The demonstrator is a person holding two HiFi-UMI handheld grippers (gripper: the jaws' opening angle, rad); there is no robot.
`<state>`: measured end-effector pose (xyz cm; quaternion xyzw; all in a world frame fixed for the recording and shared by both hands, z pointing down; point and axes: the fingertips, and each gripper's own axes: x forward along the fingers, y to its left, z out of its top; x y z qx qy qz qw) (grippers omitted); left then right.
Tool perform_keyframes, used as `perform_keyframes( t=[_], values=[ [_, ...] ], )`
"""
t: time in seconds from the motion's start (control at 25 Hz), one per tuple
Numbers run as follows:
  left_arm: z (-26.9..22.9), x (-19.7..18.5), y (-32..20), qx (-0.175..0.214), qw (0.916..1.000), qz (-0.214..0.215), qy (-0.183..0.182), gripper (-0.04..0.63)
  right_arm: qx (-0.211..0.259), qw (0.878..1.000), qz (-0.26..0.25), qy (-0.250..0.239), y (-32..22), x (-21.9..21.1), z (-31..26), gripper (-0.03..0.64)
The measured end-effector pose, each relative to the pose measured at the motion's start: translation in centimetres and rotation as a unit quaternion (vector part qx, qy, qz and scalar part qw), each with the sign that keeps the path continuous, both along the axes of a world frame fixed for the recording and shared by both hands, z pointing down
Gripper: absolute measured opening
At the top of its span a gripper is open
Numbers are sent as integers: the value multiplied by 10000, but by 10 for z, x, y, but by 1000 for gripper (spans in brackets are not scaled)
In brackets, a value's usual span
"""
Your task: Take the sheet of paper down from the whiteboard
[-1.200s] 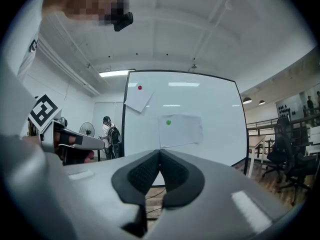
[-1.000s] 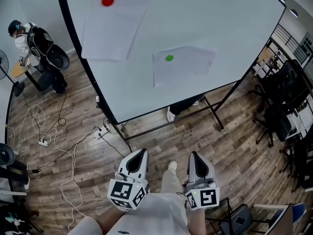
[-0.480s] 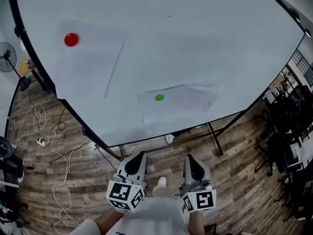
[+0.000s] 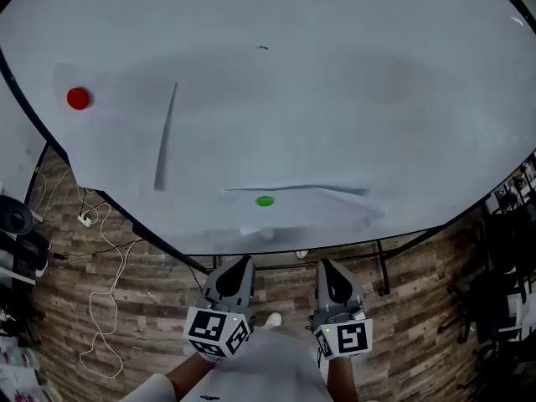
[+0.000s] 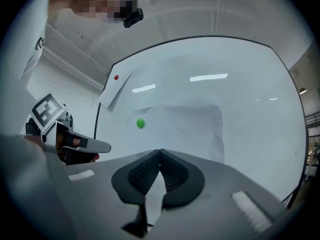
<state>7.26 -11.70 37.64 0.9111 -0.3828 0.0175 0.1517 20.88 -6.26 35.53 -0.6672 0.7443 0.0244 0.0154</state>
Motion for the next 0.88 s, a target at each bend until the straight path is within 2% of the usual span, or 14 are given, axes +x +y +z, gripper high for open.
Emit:
perform_keyframes(
  t=[0.36,0.88],
  values=[
    [7,-12,-13,-126,9993,-316,-125,6,41,9991,-316,-292,-23,-10,-2,11],
    [0,-33,-28,-170,9996,-240,17,7,183,9994,-197,-196,-38,-36,-29,11]
  ],
)
